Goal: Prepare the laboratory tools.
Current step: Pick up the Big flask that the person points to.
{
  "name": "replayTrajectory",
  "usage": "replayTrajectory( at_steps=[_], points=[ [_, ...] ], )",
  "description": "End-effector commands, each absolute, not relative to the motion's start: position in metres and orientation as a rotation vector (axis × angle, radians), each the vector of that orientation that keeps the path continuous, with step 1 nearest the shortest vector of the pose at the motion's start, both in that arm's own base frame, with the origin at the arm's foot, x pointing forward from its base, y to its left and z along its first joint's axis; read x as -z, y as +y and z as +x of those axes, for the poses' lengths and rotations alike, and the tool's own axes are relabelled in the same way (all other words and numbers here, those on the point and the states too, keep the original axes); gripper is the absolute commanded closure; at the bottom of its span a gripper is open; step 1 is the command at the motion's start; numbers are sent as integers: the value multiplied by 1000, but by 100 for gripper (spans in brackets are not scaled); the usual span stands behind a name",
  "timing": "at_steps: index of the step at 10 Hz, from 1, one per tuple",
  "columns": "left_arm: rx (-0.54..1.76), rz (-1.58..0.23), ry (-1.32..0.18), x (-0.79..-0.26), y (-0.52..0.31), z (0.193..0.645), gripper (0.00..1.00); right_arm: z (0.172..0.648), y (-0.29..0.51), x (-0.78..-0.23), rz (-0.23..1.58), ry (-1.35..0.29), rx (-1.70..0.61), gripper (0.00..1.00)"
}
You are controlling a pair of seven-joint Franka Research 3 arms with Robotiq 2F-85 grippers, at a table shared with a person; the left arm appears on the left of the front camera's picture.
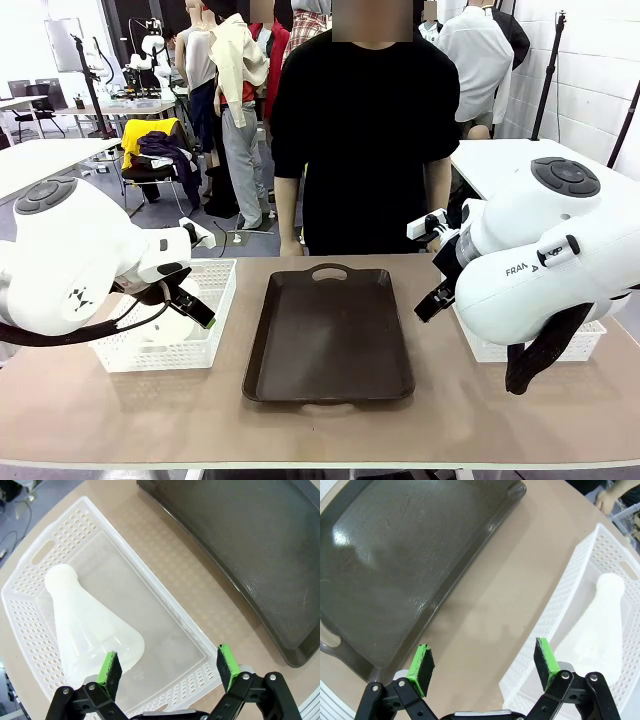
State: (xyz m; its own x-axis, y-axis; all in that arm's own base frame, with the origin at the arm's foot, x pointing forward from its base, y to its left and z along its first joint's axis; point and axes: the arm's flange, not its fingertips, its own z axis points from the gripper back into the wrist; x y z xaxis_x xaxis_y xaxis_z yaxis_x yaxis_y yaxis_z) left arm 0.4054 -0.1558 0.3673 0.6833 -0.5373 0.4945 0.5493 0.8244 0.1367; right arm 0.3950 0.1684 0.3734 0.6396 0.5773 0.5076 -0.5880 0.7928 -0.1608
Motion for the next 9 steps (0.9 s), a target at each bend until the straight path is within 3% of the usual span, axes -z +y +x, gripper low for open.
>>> replayTrajectory(
  at_steps=[1,9],
  points=[
    [606,-24,-548,-368,-154,406,0,395,168,-373,20,-572,-664,0],
    [606,-24,-548,-368,-154,406,0,395,168,-373,20,-572,-664,0]
  ],
)
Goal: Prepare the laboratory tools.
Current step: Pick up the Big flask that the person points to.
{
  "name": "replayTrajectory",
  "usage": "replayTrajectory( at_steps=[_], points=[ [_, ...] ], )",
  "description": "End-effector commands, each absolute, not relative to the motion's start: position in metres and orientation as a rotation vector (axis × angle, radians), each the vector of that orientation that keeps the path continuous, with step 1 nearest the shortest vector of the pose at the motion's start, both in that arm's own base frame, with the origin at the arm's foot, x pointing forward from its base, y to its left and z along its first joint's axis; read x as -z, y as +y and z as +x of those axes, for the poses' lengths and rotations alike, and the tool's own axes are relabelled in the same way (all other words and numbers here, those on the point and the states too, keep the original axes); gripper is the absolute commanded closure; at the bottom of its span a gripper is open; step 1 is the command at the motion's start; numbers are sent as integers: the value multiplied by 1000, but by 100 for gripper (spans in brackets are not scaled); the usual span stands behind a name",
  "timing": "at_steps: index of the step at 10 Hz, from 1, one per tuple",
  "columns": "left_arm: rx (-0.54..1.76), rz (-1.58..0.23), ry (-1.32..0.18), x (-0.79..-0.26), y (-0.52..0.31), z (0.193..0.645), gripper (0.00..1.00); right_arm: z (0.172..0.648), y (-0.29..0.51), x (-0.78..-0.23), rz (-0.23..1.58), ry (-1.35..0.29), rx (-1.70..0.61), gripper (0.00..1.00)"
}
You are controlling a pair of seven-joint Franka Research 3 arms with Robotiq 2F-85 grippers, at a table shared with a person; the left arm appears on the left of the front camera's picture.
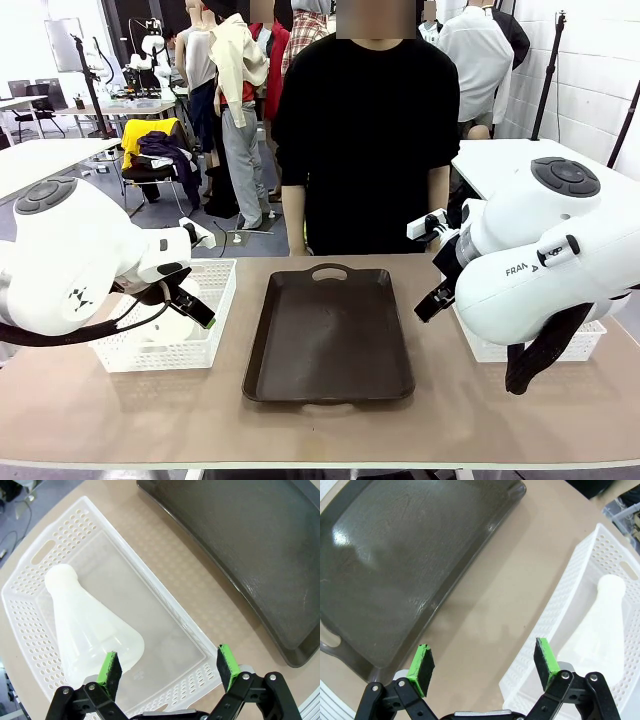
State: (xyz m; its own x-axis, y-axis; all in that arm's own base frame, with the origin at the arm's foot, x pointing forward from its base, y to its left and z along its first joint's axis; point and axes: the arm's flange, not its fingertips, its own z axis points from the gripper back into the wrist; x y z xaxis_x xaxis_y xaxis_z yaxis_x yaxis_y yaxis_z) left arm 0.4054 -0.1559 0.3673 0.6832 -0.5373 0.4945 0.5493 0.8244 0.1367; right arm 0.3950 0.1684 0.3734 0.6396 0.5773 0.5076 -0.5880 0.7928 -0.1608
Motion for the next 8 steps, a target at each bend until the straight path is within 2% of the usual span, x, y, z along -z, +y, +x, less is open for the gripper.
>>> replayTrajectory(
  at_steps=[1,4,8],
  points=[
    [606,-24,-548,-368,-154,406,0,395,168,-373,20,-572,-664,0],
    [609,-23,-547,-367,-156,405,0,395,168,-373,20,-572,-665,0],
    [573,-201,-630,-431,-124,405,0,369,147,-427,9,-655,-602,0]
  ],
)
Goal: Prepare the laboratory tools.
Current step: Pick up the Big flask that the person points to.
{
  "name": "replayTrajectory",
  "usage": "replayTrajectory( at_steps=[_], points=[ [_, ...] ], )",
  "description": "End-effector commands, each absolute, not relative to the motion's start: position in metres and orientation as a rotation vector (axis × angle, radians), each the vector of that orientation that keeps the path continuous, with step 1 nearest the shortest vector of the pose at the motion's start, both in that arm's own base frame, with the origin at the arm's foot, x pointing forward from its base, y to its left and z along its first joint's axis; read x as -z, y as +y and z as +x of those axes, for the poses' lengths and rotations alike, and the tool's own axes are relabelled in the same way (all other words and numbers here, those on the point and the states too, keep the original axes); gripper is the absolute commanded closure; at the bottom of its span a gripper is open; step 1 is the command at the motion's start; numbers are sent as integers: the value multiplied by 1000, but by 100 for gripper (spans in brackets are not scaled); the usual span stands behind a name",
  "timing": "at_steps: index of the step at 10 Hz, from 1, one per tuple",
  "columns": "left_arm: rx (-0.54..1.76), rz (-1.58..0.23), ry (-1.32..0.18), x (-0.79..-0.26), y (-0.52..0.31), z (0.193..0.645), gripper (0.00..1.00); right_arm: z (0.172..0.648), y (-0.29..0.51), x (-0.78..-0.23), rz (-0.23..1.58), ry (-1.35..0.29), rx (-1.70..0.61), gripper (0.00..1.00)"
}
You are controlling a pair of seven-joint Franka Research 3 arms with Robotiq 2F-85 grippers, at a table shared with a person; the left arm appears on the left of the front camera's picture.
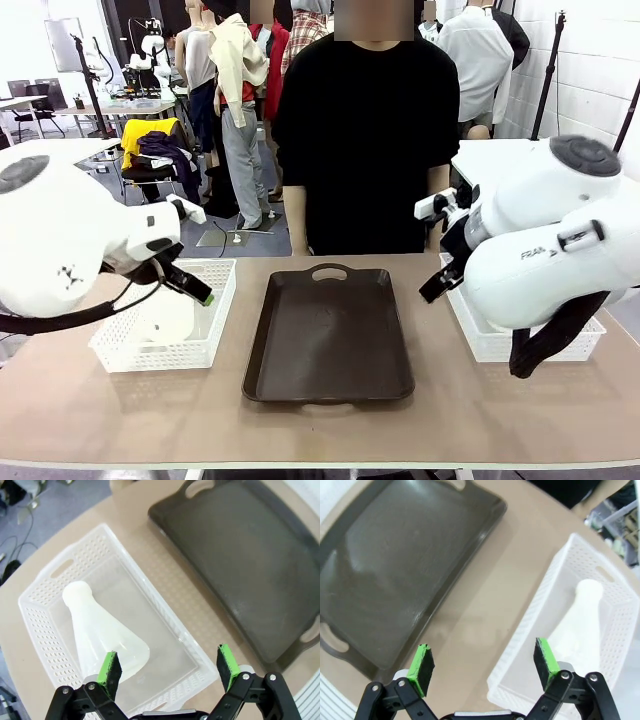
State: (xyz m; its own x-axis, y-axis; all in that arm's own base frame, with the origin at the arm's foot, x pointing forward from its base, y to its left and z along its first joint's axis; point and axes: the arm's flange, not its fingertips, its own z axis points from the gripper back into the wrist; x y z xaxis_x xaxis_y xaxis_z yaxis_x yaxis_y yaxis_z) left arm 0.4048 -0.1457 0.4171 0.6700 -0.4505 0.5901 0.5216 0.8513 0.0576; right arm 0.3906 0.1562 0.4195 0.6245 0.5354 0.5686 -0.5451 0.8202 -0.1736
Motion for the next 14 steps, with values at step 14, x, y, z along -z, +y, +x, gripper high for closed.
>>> replayTrajectory(
  at_steps=[14],
  points=[
    [173,-1263,-288,-393,26,445,0,359,-10,-423,865,-572,-300,0]
  ],
)
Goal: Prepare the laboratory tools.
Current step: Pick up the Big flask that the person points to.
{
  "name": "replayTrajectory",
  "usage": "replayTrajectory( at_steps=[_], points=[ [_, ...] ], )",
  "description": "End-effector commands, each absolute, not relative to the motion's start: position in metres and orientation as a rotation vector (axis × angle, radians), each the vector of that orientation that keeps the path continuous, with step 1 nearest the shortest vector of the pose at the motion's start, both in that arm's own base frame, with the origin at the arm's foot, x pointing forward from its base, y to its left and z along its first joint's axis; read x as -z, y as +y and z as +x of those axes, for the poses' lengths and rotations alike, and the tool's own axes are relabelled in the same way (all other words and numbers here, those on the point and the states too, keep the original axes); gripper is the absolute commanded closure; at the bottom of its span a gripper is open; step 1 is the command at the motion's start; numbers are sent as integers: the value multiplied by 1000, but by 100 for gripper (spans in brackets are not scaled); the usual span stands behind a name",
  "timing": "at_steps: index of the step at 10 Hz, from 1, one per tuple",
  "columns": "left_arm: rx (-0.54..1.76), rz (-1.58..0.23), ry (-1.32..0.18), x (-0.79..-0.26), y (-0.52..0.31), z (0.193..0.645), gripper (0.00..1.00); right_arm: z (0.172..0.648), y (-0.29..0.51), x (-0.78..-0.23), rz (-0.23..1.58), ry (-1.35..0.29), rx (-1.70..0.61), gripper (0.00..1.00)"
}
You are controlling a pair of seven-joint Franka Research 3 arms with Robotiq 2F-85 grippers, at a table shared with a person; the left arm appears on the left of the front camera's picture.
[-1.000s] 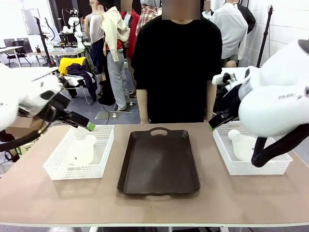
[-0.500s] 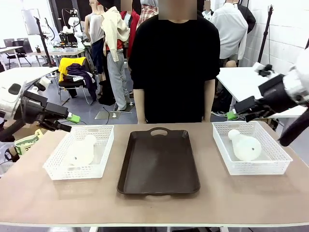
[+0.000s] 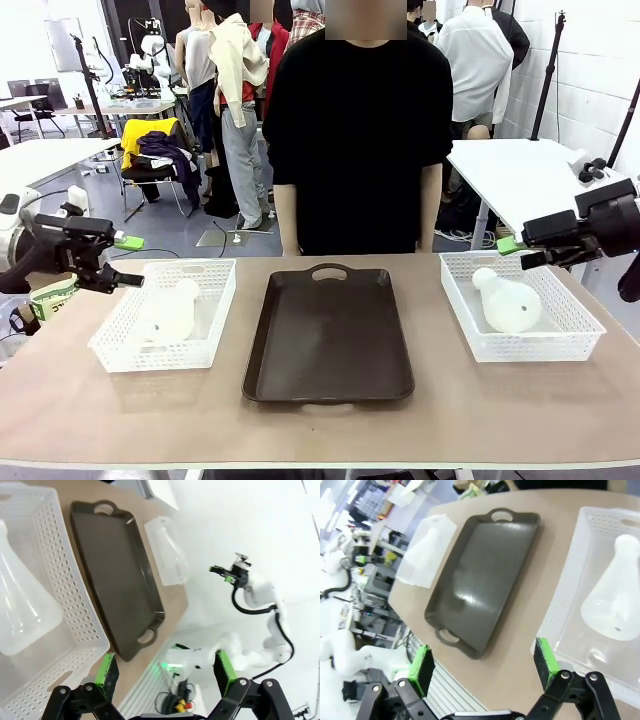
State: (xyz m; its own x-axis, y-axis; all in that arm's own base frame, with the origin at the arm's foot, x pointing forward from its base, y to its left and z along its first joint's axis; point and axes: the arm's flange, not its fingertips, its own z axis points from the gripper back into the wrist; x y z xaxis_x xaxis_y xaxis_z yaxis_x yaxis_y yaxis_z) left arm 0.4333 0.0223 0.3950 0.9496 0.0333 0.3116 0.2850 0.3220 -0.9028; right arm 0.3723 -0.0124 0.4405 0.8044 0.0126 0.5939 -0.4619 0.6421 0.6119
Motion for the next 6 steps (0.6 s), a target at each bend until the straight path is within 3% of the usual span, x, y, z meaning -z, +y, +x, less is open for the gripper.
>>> replayTrajectory(
  at_steps=[1,3,6],
  points=[
    [183,-1338,-282,-387,30,445,0,362,-12,-421,877,-567,-291,0],
    [175,-1421,-267,-386,35,441,0,365,-14,-419,887,-549,-287,0],
    [167,-1374,-240,-383,46,439,0,372,-20,-416,916,-543,-284,0]
  ],
)
